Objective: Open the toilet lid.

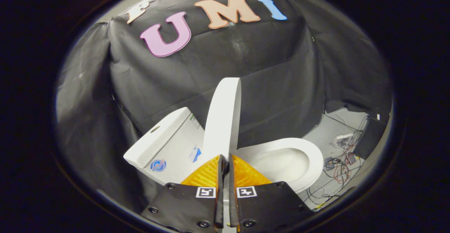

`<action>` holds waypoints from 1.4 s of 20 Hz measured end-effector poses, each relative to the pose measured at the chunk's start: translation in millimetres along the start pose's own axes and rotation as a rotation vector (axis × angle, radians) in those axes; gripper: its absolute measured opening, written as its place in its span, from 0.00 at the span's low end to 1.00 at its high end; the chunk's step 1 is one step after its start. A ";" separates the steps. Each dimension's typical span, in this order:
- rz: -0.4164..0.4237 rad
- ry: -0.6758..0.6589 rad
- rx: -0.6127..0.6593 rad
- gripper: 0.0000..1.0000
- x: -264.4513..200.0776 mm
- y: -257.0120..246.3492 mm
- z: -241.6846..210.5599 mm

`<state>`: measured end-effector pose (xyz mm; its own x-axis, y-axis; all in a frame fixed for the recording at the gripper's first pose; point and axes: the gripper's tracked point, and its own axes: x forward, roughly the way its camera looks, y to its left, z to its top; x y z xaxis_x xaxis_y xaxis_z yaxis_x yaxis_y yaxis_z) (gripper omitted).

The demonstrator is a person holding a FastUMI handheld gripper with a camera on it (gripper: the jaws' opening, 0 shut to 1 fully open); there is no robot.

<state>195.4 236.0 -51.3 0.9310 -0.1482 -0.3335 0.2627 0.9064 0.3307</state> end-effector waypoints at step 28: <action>0.135 -0.012 -0.128 0.07 38.4 152.6 -21.2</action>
<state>265.8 377.0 -32.4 0.9588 -0.0254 -0.2828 0.1013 0.9611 0.2568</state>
